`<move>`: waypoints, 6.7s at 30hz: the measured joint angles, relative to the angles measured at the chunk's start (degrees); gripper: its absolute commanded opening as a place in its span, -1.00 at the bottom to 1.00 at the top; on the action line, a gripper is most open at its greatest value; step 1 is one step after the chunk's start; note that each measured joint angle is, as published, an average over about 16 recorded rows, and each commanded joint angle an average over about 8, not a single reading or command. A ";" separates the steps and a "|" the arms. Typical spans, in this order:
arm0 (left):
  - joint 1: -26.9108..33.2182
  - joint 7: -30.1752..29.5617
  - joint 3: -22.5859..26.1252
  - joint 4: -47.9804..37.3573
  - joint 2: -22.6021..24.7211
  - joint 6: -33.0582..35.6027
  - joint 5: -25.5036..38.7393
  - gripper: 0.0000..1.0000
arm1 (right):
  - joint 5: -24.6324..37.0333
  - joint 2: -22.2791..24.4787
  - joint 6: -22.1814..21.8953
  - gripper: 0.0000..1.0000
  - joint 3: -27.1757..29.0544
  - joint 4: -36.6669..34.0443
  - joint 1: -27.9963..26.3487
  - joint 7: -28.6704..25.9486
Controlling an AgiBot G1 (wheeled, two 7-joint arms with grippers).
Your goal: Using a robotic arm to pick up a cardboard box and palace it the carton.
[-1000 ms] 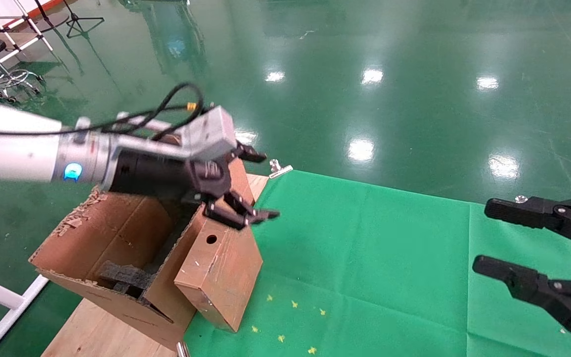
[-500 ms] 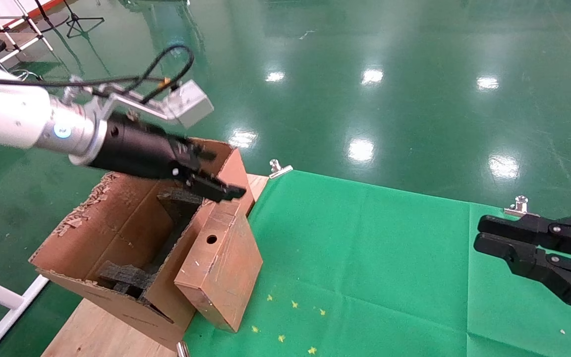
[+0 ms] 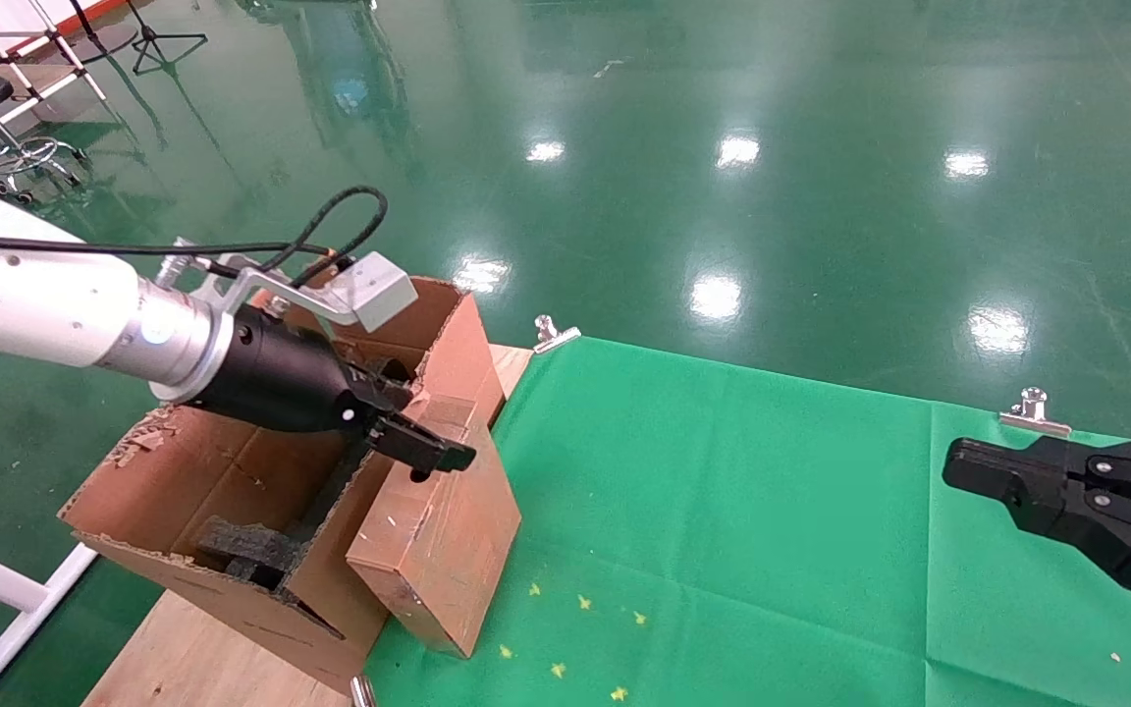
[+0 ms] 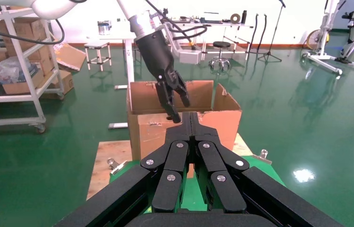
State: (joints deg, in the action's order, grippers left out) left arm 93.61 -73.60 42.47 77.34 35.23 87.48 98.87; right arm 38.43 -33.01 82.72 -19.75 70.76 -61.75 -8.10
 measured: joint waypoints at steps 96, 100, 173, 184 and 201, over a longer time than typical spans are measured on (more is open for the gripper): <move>22.41 38.46 -1.84 -30.42 -7.17 0.02 6.00 -1.00 | -0.01 0.01 -0.02 1.00 0.00 -0.02 0.01 0.01; 21.54 41.38 -0.34 -37.34 -6.08 -2.42 8.46 -1.00 | -0.01 0.01 -0.02 1.00 0.00 -0.02 0.01 0.01; 12.03 49.41 -0.24 -74.80 6.54 -25.97 9.93 1.00 | -0.02 0.01 -0.03 1.00 0.00 -0.03 0.02 0.02; 15.99 54.05 -3.54 -68.77 4.31 -16.63 4.67 1.00 | -0.02 0.02 -0.04 1.00 0.00 -0.04 0.03 0.02; 13.41 55.72 -5.87 -61.89 3.36 -12.67 -1.02 1.00 | -0.03 0.03 -0.05 1.00 0.00 -0.06 0.04 0.02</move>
State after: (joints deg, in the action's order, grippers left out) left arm 107.02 -17.88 36.60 15.44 38.59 74.81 97.85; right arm 38.39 -32.98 82.67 -19.75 70.70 -61.71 -8.09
